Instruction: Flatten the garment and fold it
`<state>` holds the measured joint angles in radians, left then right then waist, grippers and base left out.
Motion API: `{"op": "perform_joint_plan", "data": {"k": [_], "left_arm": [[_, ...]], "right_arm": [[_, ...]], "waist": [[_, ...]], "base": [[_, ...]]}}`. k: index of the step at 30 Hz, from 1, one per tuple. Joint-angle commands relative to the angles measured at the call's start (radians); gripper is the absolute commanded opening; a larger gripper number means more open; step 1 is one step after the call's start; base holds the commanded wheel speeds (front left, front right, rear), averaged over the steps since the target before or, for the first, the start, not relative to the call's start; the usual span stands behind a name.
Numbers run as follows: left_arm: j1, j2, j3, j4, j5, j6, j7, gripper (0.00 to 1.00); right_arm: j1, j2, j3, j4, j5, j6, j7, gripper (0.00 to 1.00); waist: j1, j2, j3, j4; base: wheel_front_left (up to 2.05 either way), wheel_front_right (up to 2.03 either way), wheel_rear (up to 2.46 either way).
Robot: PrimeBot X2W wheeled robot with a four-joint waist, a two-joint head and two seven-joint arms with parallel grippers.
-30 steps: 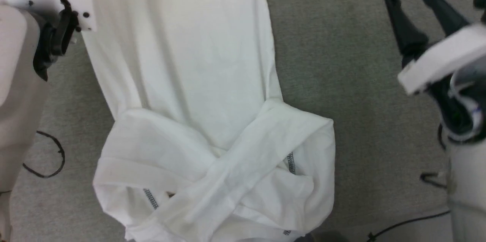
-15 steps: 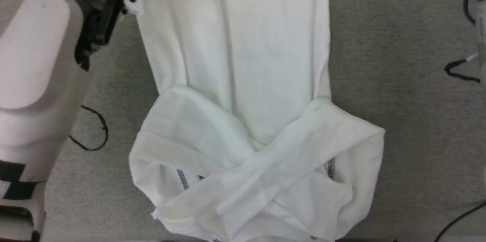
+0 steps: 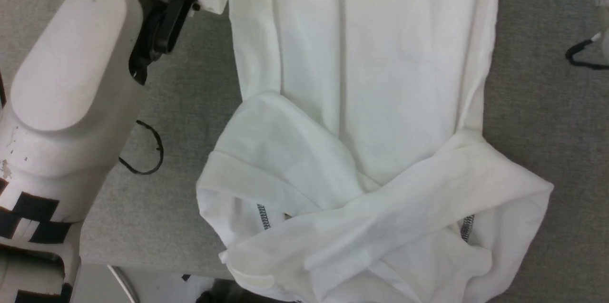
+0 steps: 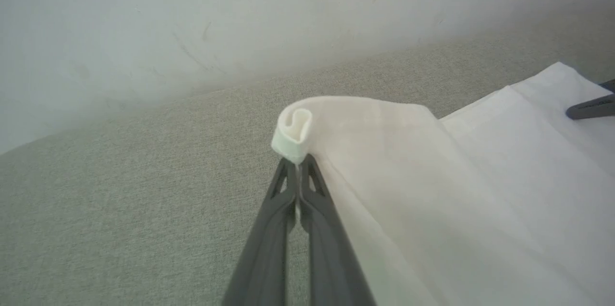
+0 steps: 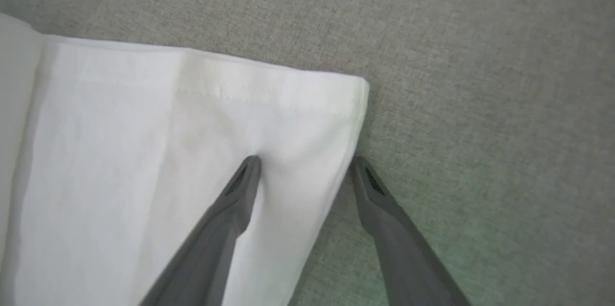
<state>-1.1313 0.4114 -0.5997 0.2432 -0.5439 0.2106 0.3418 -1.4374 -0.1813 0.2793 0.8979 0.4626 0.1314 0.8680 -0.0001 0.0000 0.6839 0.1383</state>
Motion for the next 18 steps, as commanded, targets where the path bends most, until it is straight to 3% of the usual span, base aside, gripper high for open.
{"op": "perform_joint_plan", "data": {"k": [1,2,3,4,8,11,18], "left_arm": [[-0.008,-0.004,-0.002,-0.001,0.002,-0.007,-0.01,0.0],[-0.007,-0.003,-0.001,0.001,0.001,-0.007,-0.013,0.0],[-0.006,-0.002,-0.001,0.003,0.0,-0.006,-0.015,0.0],[-0.005,0.0,0.0,0.004,-0.001,-0.006,-0.016,0.0],[-0.001,0.003,0.001,0.011,-0.004,-0.007,-0.02,0.0],[0.002,0.003,0.0,0.021,-0.008,-0.006,-0.024,0.0],[0.007,0.016,0.006,0.088,-0.012,-0.008,-0.045,0.0]], "right_arm": [[0.034,0.012,0.039,0.063,0.005,-0.001,0.081,1.0],[0.038,0.013,0.051,0.076,0.014,-0.001,0.115,0.87],[0.041,0.013,0.061,0.084,0.023,-0.001,0.147,0.33],[0.043,0.011,0.069,0.089,0.034,-0.001,0.173,0.0],[0.045,-0.001,0.08,0.08,0.056,-0.001,0.19,0.0],[0.043,-0.021,0.085,0.053,0.068,-0.001,0.144,0.0],[0.034,-0.066,0.097,-0.035,0.105,-0.001,-0.071,0.0]], "waist": [[0.0001,0.0,0.016,0.021],[0.0001,0.0,0.016,0.021],[0.0001,0.0,0.015,0.021],[0.0001,0.0,0.015,0.02],[0.0001,0.0,0.011,0.017],[0.0001,0.0,0.004,0.013],[0.0001,0.0,-0.064,-0.018]], "base": [[0.0,0.0,0.0],[0.0,0.0,0.0],[0.0,0.0,0.0],[0.0,0.0,0.0],[0.0,0.0,0.0],[0.0,0.0,0.0],[0.0,0.0,0.0]]}}
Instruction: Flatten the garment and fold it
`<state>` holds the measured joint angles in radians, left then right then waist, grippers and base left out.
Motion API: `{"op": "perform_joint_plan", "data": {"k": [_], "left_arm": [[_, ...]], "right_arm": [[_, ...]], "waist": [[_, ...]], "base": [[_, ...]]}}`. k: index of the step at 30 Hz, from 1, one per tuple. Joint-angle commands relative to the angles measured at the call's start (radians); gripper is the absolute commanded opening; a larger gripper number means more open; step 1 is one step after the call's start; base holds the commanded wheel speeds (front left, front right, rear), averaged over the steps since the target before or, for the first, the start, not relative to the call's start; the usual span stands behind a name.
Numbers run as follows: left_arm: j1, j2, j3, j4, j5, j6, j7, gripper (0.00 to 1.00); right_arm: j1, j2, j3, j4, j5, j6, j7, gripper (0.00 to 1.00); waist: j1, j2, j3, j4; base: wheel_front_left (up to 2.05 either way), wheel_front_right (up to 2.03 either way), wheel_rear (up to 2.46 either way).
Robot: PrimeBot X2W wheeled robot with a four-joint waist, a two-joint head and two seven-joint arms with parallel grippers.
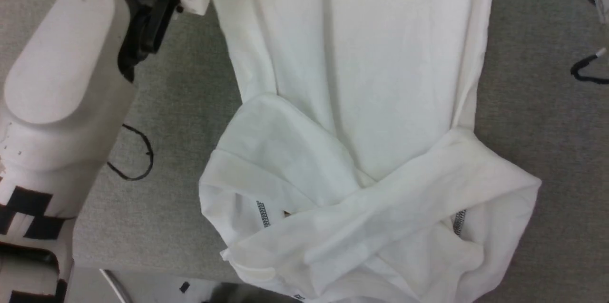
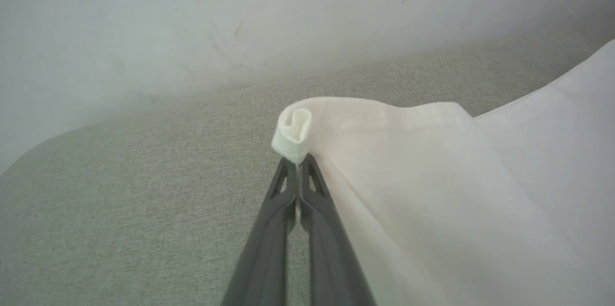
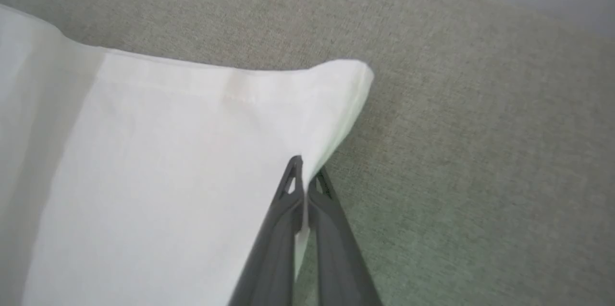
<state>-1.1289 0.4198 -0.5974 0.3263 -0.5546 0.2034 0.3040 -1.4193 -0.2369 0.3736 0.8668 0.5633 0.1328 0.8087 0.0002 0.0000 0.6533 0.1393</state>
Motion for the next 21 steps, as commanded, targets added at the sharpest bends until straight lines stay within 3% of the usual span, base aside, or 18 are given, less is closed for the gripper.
{"op": "perform_joint_plan", "data": {"k": [1,14,18,21], "left_arm": [[0.005,0.012,0.006,0.018,-0.001,-0.002,-0.012,0.0],[-0.014,0.077,0.035,0.143,-0.014,-0.037,-0.062,0.0],[0.068,0.104,0.057,0.11,-0.042,-0.023,-0.084,0.0],[0.182,0.125,0.078,0.044,-0.073,0.014,-0.095,0.0]], "right_arm": [[0.021,-0.015,0.008,-0.017,0.012,-0.002,-0.045,0.0],[0.145,-0.087,0.074,-0.128,0.202,-0.002,-0.257,0.0],[0.249,-0.126,0.121,-0.222,0.258,-0.002,-0.298,0.0],[0.37,-0.166,0.153,-0.308,0.283,-0.002,-0.332,0.0]], "waist": [[-0.0002,0.0,-0.051,-0.026],[-0.0002,0.0,-0.283,-0.1],[-0.0002,0.0,-0.344,-0.109],[-0.0002,0.0,-0.391,-0.115]], "base": [[0.0,0.0,0.0],[0.0,0.0,0.0],[0.0,0.0,0.0],[0.0,0.0,0.0]]}}
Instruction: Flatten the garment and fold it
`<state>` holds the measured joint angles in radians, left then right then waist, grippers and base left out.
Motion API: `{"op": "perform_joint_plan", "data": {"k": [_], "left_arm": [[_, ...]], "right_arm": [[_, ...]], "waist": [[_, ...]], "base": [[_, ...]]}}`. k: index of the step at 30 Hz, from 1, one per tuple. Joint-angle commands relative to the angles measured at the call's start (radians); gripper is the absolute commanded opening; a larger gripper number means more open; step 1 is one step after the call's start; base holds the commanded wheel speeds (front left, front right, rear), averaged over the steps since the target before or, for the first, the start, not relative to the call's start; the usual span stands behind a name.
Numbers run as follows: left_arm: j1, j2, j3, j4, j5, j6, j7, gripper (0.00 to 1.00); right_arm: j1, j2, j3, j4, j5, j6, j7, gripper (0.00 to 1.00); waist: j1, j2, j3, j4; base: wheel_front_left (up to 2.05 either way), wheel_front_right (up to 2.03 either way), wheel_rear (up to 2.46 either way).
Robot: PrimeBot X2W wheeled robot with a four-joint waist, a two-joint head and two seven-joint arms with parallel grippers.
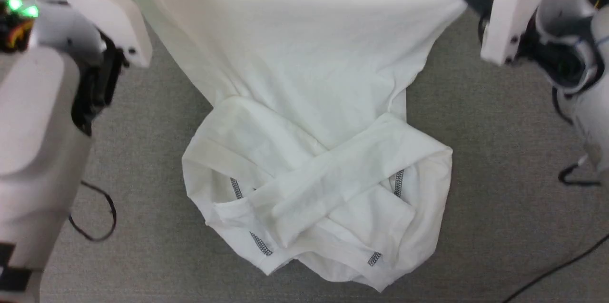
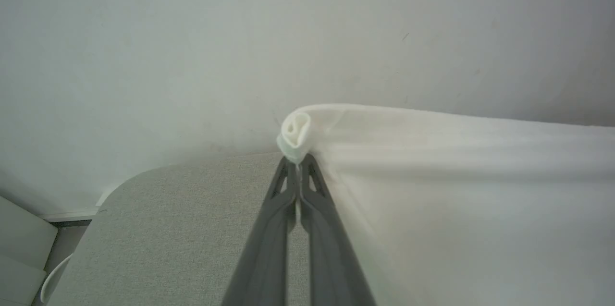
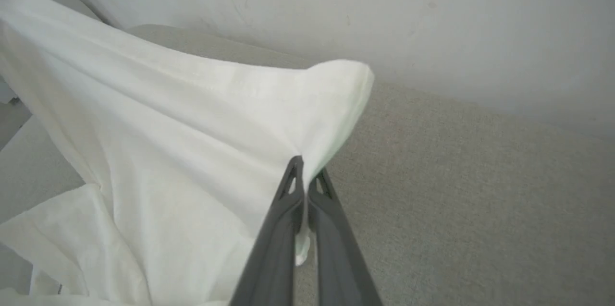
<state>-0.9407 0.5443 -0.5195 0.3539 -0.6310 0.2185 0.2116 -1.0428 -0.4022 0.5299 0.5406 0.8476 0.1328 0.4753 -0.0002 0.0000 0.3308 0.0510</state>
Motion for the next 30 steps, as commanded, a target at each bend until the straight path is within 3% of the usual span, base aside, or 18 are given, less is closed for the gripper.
{"op": "perform_joint_plan", "data": {"k": [1,7,13,18,23,24,25,26,27,30], "left_arm": [[0.04,0.009,0.006,-0.014,-0.004,0.016,-0.007,0.0],[0.364,0.077,0.042,-0.259,-0.047,0.155,-0.007,0.0],[0.648,0.158,0.057,-0.501,-0.066,0.284,0.027,0.0],[0.83,0.19,0.048,-0.622,-0.09,0.361,0.059,0.0],[0.943,0.171,0.001,-0.635,-0.11,0.393,0.083,0.0],[0.955,0.172,-0.01,-0.626,-0.105,0.399,0.086,0.02],[0.965,0.173,-0.02,-0.618,-0.099,0.404,0.091,0.33],[0.974,0.169,-0.029,-0.609,-0.101,0.408,0.099,0.67],[0.981,0.165,-0.037,-0.606,-0.104,0.409,0.104,1.0],[0.99,0.158,-0.047,-0.602,-0.1,0.416,0.104,1.0]], "right_arm": [[0.04,-0.014,0.006,-0.012,0.003,-0.002,-0.009,0.0],[0.333,-0.069,-0.003,-0.174,0.032,-0.002,-0.046,0.0],[0.587,-0.077,-0.091,-0.308,0.006,-0.002,-0.033,0.0],[0.786,-0.018,-0.177,-0.402,-0.047,-0.002,0.033,0.0],[0.959,0.074,-0.256,-0.45,-0.18,-0.002,0.098,0.0],[0.987,0.096,-0.274,-0.455,-0.208,-0.002,0.11,0.15],[1.013,0.114,-0.289,-0.462,-0.237,-0.002,0.124,0.44],[1.039,0.136,-0.309,-0.469,-0.257,-0.002,0.134,1.0],[1.063,0.158,-0.329,-0.482,-0.274,-0.002,0.139,1.0],[1.128,0.201,-0.36,-0.532,-0.323,-0.002,0.17,1.0]], "waist": [[0.0002,0.0,-0.082,-0.03],[0.0002,0.0,-0.152,-0.05],[0.0002,0.0,-0.192,-0.068],[0.0002,0.0,-0.207,-0.076],[0.0002,0.0,-0.214,-0.082],[0.0002,0.0,-0.216,-0.085],[0.0002,0.0,-0.217,-0.086],[0.0002,0.0,-0.22,-0.088],[0.0002,0.0,-0.222,-0.088],[0.0002,0.0,-0.228,-0.092]], "base": [[0.0,0.0,0.0],[0.0,0.0,0.0],[0.0,0.0,0.0],[0.0,0.0,0.0],[0.0,0.0,0.0],[0.0,0.0,0.0],[0.0,0.0,0.0],[0.0,0.0,0.0],[0.0,0.0,0.0],[0.0,0.0,0.0]]}}
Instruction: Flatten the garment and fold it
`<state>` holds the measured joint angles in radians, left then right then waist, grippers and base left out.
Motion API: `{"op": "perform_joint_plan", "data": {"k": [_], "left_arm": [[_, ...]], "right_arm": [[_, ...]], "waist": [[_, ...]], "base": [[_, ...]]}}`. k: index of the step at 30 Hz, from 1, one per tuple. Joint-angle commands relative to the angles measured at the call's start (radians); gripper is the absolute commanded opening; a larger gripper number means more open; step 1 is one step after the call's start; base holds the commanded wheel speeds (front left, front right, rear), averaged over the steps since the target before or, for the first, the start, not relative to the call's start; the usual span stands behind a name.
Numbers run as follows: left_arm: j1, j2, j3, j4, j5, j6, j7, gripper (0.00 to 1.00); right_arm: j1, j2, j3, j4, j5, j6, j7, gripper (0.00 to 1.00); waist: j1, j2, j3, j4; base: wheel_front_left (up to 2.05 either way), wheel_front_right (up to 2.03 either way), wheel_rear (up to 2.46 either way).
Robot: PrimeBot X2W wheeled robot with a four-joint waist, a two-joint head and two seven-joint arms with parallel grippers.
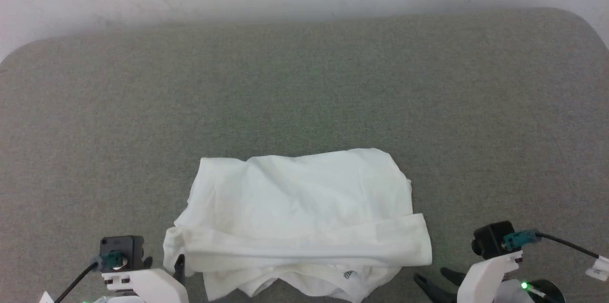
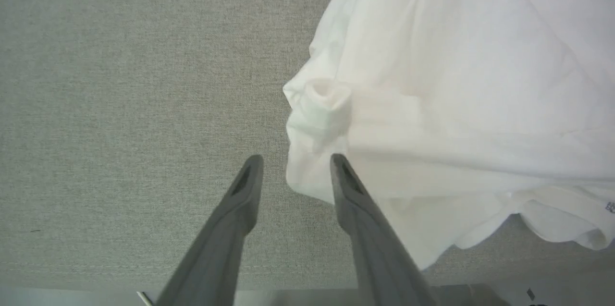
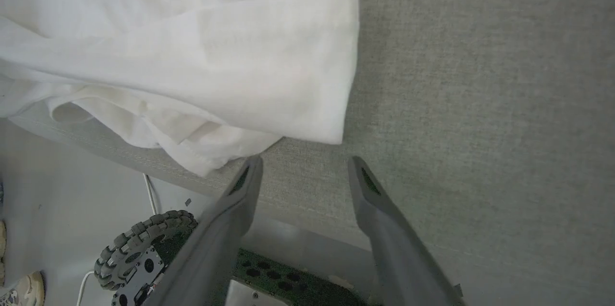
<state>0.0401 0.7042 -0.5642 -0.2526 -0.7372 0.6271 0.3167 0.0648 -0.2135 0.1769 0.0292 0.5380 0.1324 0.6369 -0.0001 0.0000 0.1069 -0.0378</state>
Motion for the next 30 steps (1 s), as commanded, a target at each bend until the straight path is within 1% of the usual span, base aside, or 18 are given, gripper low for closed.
{"op": "perform_joint_plan", "data": {"k": [1,5,7,12,15,19,23,28,30], "left_arm": [[0.012,-0.005,-0.002,0.003,0.006,0.011,-0.004,1.0],[0.037,0.0,0.012,-0.008,0.01,0.025,-0.032,1.0],[0.049,0.015,0.026,-0.024,0.02,0.032,-0.054,1.0],[0.04,0.035,0.074,-0.077,0.065,0.042,-0.152,1.0],[0.02,0.03,0.1,-0.091,0.102,0.044,-0.231,1.0],[-0.01,0.022,0.128,-0.101,0.149,0.047,-0.329,1.0],[-0.043,0.032,0.142,-0.099,0.192,0.034,-0.397,1.0],[-0.073,0.054,0.153,-0.101,0.219,0.02,-0.429,1.0],[-0.078,0.061,0.155,-0.103,0.224,0.018,-0.431,1.0]], "right_arm": [[0.038,0.021,-0.018,-0.038,-0.03,-0.002,0.017,1.0],[0.093,0.037,-0.021,-0.132,-0.072,-0.002,0.05,1.0],[0.113,0.038,-0.022,-0.197,-0.078,-0.002,0.053,1.0],[0.129,0.077,-0.104,-0.343,-0.115,-0.002,0.021,1.0],[0.108,0.097,-0.158,-0.375,-0.137,-0.002,0.021,1.0],[0.056,0.097,-0.218,-0.347,-0.141,-0.002,0.034,1.0],[0.004,0.058,-0.259,-0.25,-0.133,-0.002,0.06,1.0],[-0.057,0.006,-0.262,-0.124,-0.101,-0.002,0.097,1.0],[-0.072,-0.005,-0.253,-0.104,-0.091,-0.002,0.104,1.0]], "waist": [[0.0001,0.0,-0.007,-0.005],[0.0001,0.0,-0.027,-0.022],[0.0001,0.0,-0.036,-0.028],[0.0001,0.0,-0.061,-0.031],[0.0001,0.0,-0.074,-0.025],[0.0001,0.0,-0.08,-0.006],[0.0001,0.0,-0.077,0.027],[0.0001,0.0,-0.062,0.077],[0.0001,0.0,-0.058,0.085]], "base": [[0.0,0.0,0.0],[0.0,0.0,0.0],[0.0,0.0,0.0],[0.0,0.0,0.0],[0.0,0.0,0.0],[0.0,0.0,0.0],[0.0,0.0,0.0],[0.0,0.0,0.0],[0.0,0.0,0.0]]}}
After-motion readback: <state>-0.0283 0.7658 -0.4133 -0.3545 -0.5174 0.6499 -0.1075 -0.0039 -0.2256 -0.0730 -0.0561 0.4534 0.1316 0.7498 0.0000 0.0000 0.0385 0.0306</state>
